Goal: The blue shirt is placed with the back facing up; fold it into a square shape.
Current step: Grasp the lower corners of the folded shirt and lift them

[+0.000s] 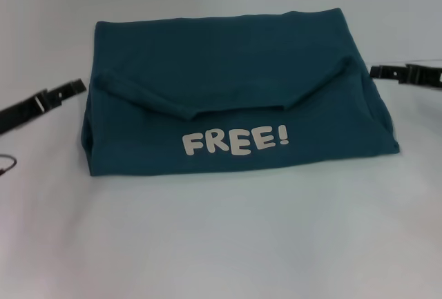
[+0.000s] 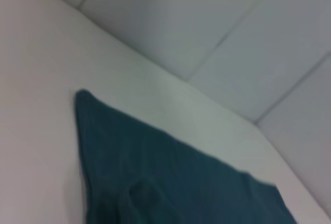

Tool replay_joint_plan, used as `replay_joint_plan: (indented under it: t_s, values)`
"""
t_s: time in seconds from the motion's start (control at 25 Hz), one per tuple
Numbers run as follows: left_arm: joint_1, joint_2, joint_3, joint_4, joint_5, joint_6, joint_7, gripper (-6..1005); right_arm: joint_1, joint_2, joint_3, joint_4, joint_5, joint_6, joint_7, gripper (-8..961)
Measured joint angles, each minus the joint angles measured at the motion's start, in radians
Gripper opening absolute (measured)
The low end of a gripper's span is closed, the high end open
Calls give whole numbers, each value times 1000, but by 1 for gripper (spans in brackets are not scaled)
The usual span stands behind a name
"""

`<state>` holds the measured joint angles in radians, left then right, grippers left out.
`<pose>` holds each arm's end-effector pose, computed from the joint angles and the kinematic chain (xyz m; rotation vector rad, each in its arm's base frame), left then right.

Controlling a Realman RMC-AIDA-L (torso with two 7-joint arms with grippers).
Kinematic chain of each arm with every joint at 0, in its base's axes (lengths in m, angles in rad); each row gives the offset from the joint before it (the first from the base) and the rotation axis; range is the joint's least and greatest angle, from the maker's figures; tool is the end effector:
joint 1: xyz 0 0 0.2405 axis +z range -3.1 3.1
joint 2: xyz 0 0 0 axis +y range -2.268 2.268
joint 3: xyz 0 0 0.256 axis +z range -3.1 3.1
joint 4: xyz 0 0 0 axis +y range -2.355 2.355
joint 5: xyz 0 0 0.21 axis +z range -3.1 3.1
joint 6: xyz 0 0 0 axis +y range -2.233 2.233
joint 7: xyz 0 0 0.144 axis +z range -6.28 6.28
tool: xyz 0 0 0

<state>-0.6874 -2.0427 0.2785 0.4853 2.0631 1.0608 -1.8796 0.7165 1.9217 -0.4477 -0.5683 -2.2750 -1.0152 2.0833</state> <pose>-0.3005 0.4123 0.0387 -1.8788 -1.4189 -0.8717 0.3121 0.4333 0.0909 -1.9344 1.3534 0.5086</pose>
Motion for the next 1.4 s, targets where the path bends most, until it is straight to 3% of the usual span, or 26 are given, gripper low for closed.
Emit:
replay_joint_plan:
  t_s: [0.16, 0.32, 0.64, 1.0, 1.16, 1.4]
  values:
    - [46, -5, 92, 45, 0, 34, 8, 785, -43, -11, 8, -28, 1, -128, 66, 852]
    - [97, -15, 170, 89, 0, 40, 34, 785, -77, -16, 11, -50, 12, -172, 97, 852]
    - [155, -37, 219, 102, 1, 71, 189, 785, -88, -26, 12, -52, 26, -177, 120, 853]
    - [159, -81, 222, 97, 7, 56, 371, 785, -75, -30, 12, -52, 26, -181, 138, 853]
    - [157, -102, 259, 97, 7, -32, 437, 786, -75, -30, 12, -51, 26, -182, 144, 853]
    - [153, -103, 299, 99, 8, -86, 440, 786, -82, -30, 13, -51, 26, -181, 147, 853]
